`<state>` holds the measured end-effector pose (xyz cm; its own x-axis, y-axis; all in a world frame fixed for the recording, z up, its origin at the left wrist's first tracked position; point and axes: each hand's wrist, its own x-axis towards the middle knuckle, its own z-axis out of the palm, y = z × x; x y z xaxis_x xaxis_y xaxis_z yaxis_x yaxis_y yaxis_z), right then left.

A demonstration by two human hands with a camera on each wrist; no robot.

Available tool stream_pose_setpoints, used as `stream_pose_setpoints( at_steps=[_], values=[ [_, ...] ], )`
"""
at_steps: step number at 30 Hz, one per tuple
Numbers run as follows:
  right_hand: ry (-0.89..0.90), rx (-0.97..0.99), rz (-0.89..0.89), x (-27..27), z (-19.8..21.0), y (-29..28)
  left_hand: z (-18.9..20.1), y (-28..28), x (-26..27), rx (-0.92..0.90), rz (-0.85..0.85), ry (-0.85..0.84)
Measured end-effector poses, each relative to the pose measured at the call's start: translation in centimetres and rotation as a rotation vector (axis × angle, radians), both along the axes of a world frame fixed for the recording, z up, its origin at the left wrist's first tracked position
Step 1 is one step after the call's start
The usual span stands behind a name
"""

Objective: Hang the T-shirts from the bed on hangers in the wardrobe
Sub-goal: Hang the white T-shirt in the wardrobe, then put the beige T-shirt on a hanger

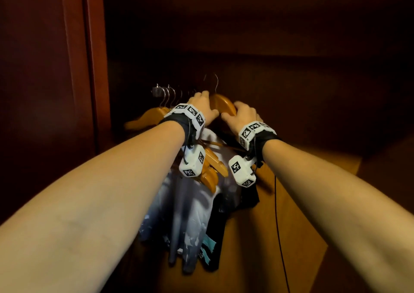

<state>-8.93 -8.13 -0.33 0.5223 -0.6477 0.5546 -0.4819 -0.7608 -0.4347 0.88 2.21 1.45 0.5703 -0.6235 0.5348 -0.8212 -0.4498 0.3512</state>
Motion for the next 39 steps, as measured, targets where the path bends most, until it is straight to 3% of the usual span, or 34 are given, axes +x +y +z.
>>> stream_pose_setpoints(
  at_steps=[7,13,25,30,39],
  values=[
    [0.001,-0.036,-0.184,-5.8,0.9,2.3,-0.1,0.2,-2.7,-0.066,-0.263,0.096],
    [-0.041,-0.037,-0.335,-10.8,-0.6,6.5,-0.9,1.7,-6.8,-0.130,-0.478,0.207],
    [0.007,-0.021,-0.618,-25.2,-3.7,16.3,-4.7,5.8,-18.1,-0.161,-0.967,0.797],
    [-0.010,-0.002,-0.632,-30.3,-5.1,20.0,-6.2,8.3,-23.0,-0.089,-1.112,0.993],
    [-0.148,0.090,-0.483,-42.8,-9.8,24.6,-10.4,13.4,-34.3,-0.113,-1.226,1.119]
  ],
)
